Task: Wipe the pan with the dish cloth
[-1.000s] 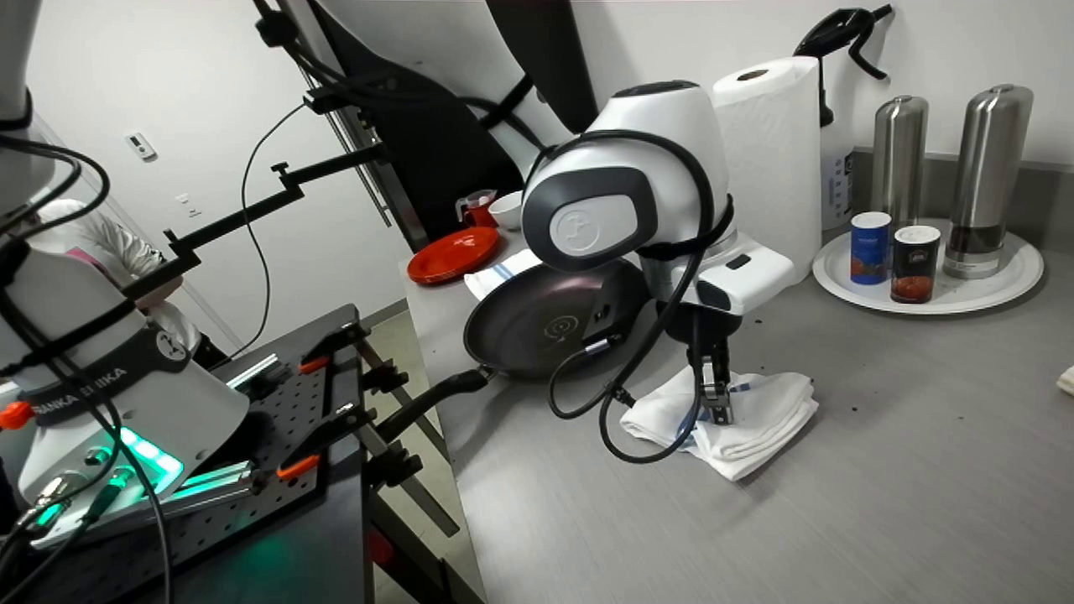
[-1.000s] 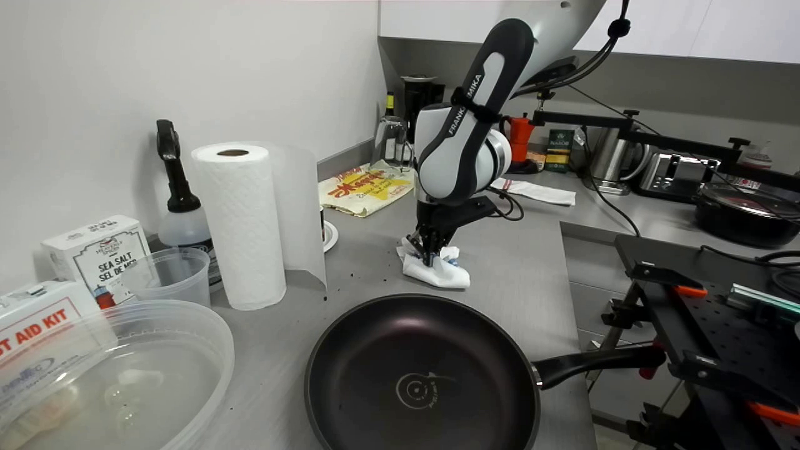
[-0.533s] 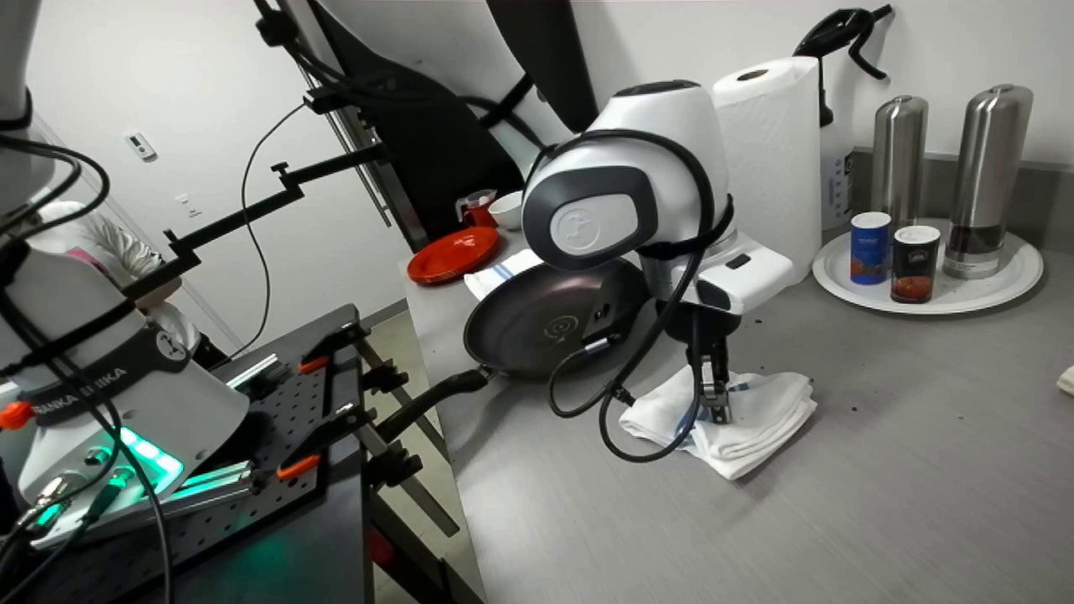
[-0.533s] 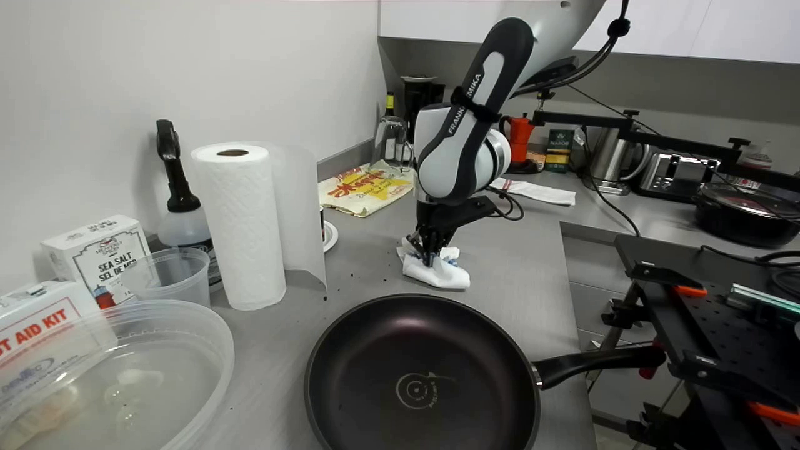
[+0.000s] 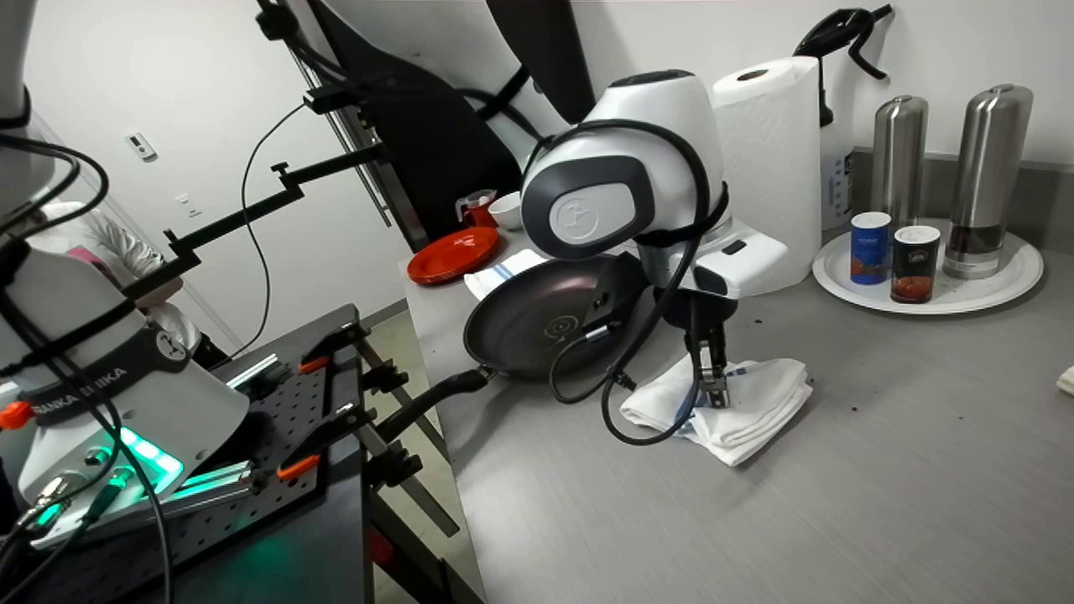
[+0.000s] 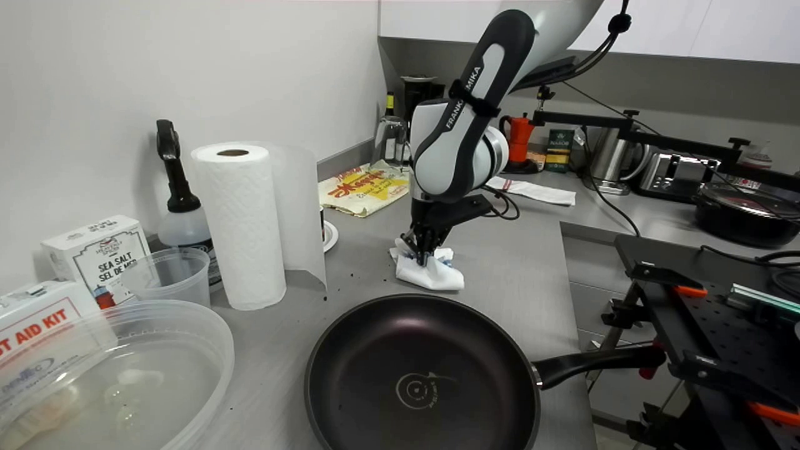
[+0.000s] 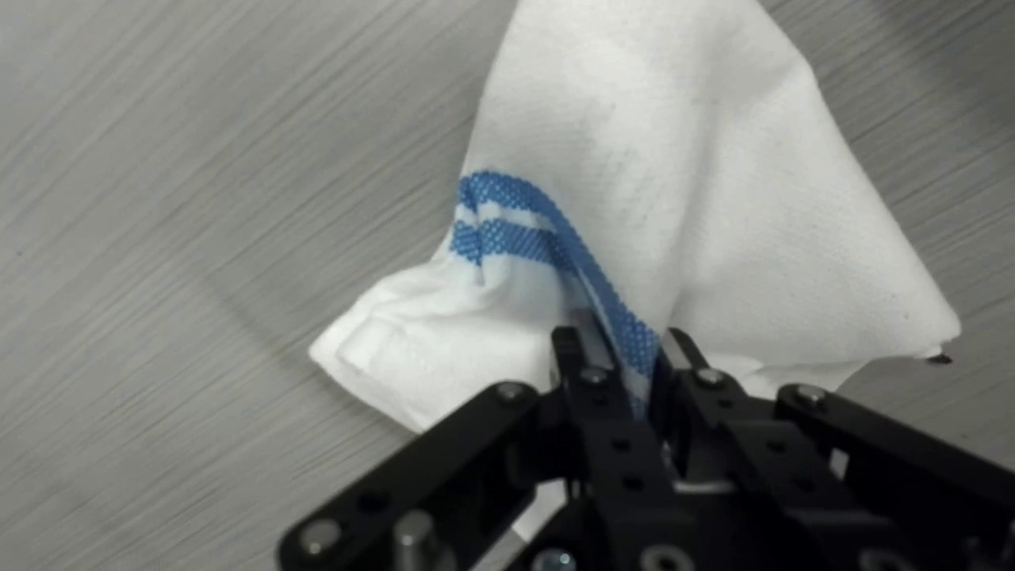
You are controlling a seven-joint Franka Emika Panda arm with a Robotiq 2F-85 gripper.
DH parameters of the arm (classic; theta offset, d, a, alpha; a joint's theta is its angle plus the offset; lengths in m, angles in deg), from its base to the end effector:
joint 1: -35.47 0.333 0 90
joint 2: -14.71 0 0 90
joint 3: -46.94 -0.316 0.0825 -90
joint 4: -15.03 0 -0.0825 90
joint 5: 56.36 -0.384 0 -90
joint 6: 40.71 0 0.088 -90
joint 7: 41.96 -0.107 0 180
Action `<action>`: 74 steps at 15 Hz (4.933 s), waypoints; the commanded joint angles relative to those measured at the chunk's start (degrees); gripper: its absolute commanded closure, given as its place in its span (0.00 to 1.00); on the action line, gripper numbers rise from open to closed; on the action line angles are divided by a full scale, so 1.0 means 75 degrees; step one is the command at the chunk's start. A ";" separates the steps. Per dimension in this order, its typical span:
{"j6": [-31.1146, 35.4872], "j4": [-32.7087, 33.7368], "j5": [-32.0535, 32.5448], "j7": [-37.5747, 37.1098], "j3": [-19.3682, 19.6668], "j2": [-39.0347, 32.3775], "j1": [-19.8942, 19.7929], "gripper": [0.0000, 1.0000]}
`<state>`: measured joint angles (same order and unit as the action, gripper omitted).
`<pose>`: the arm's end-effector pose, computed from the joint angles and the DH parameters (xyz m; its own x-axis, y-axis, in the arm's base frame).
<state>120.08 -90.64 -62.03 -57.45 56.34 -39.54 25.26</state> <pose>0.5701 -0.2091 0.0199 0.8043 -0.5915 0.0571 -0.5942 -0.7998 0.0855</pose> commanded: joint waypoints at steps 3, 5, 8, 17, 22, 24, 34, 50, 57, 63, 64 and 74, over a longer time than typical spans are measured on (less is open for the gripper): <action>0.0427 -0.0389 0.0000 0.0085 0.0242 0.0489 0.0397 0.97; 0.0555 -0.0500 0.0024 0.0133 0.0275 0.0643 0.0491 0.97; 0.0655 -0.0734 0.0049 0.0210 0.0246 0.0913 0.0628 0.97; 0.0336 -0.2129 0.0224 0.0971 -0.0163 0.2499 0.0849 0.97; 0.0421 -0.2967 0.0440 0.1028 -0.0167 0.3333 0.1177 0.97; 0.0608 -0.3327 0.0382 0.1012 -0.0325 0.3587 0.1208 0.97; 0.0526 -0.3713 -0.0176 0.1094 -0.1329 0.3510 0.0922 0.97; 0.0864 -0.3055 -0.0092 0.0025 -0.0745 0.1820 0.1922 0.97; 0.1589 -0.2978 -0.0120 -0.0708 -0.0010 0.1568 0.2784 0.97; 0.1925 -0.2994 -0.0179 -0.1067 0.0530 0.1443 0.3384 0.97; 0.1886 -0.2977 -0.0194 -0.1111 0.0561 0.1418 0.3427 0.97; 0.1828 -0.2816 -0.0297 -0.1801 0.1261 0.0871 0.4313 0.97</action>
<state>132.56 -112.79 -62.64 -69.00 62.87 -30.58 53.93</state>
